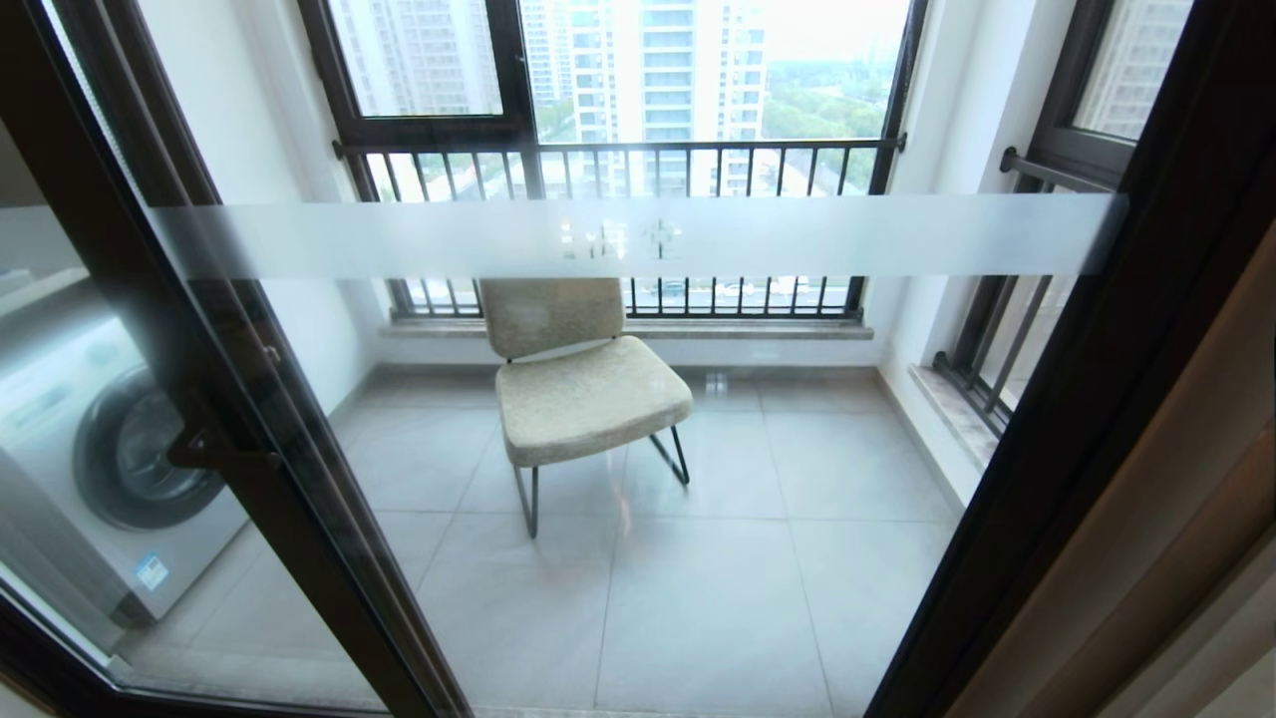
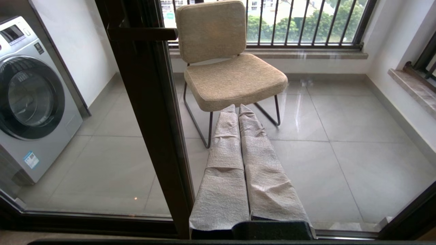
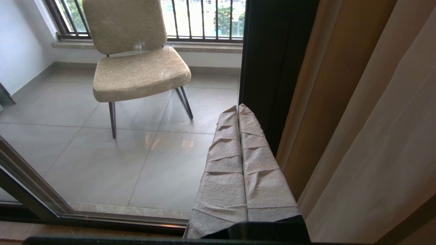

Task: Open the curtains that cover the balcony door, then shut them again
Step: Close the inner curtains on both sides

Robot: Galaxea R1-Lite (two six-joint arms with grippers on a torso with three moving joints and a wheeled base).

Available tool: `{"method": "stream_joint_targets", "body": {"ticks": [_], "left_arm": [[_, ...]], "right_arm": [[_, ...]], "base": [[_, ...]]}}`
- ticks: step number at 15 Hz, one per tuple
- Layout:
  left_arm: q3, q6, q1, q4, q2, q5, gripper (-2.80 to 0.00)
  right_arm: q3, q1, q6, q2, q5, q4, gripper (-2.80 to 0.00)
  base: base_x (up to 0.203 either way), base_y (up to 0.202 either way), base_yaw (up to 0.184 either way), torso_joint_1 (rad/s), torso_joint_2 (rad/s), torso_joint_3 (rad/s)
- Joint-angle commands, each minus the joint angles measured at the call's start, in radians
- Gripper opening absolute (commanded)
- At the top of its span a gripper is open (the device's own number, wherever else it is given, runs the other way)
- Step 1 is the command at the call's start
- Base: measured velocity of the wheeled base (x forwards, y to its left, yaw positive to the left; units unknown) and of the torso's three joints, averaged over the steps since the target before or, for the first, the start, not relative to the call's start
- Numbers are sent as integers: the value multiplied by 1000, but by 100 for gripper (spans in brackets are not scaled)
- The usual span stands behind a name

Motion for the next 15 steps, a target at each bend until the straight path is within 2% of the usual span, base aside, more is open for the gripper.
{"method": "stream_joint_targets", "body": {"ticks": [1, 15], "left_arm": [[0, 1, 0, -1, 0, 0, -280], [0, 1, 0, -1, 0, 0, -280]], "right_arm": [[0, 0, -1, 0, 0, 0, -280], [0, 0, -11, 0, 0, -2, -280]], "base": [[0, 0, 0, 0, 0, 0], [0, 0, 0, 0, 0, 0]]}}
